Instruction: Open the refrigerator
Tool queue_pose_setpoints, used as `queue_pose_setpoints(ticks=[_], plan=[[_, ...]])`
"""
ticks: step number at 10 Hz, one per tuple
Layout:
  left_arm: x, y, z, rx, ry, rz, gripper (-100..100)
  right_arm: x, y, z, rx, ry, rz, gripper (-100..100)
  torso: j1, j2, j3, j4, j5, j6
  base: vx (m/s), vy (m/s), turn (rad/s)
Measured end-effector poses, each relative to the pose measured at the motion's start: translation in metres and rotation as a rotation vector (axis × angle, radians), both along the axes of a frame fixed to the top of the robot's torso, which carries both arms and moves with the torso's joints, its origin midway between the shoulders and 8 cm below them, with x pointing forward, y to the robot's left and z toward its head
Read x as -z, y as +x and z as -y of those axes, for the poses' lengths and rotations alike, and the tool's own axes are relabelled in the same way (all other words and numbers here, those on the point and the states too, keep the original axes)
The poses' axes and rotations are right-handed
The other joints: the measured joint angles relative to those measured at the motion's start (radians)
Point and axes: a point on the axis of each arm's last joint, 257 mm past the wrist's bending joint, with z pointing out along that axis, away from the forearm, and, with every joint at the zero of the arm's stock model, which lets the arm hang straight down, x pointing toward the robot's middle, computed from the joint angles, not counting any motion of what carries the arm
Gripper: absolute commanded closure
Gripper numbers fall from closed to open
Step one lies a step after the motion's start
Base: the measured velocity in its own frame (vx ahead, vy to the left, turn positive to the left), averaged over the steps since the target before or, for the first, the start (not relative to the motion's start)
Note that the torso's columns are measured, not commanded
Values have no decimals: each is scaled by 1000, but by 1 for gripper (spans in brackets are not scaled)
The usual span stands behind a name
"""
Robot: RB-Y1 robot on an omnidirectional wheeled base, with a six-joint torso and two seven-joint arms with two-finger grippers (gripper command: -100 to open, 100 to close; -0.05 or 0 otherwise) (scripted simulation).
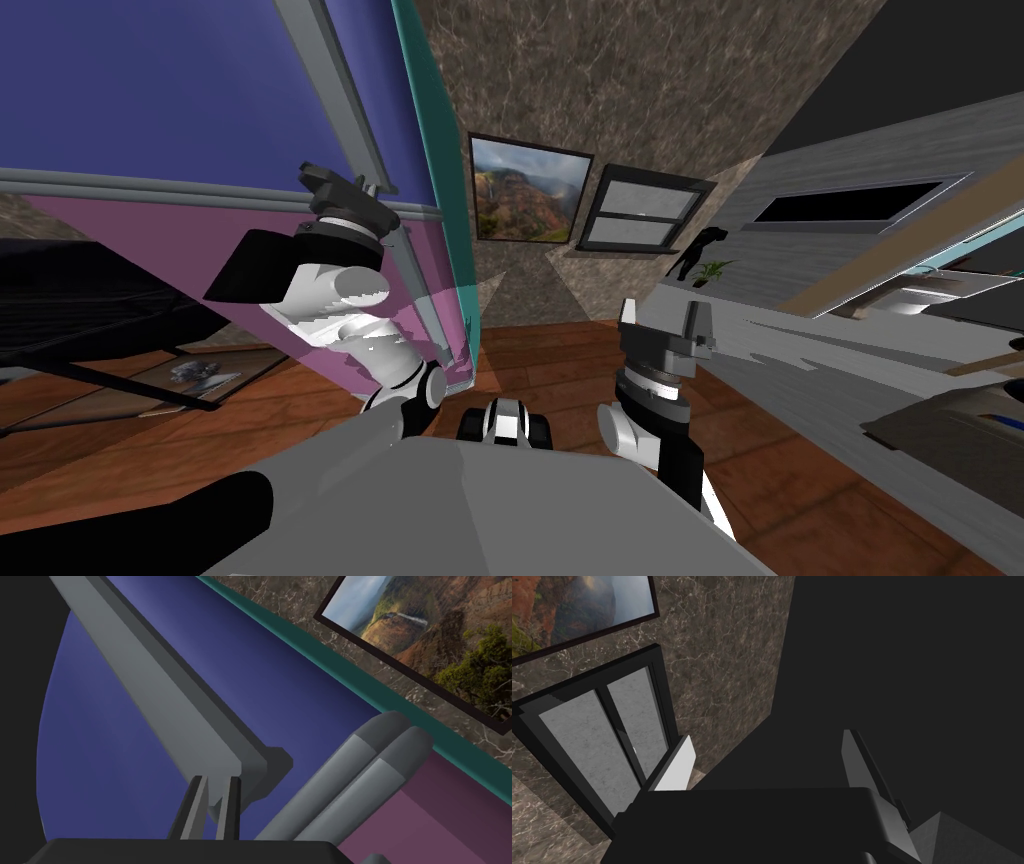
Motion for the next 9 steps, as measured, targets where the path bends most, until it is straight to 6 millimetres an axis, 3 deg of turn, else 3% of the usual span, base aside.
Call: queue_pose_setpoints(ticks=[3,9], plan=[[-12,-4,-1,-33,45,2,-100,0,0,0,0,0,0,0,-1,-3,-1,-2,1,0,-15,-5,34],[0,30,-6,-46,26,-109,-100,0,0,0,0,0,0,0,-4,0,3,-4,2,1,-21,-8,69]])
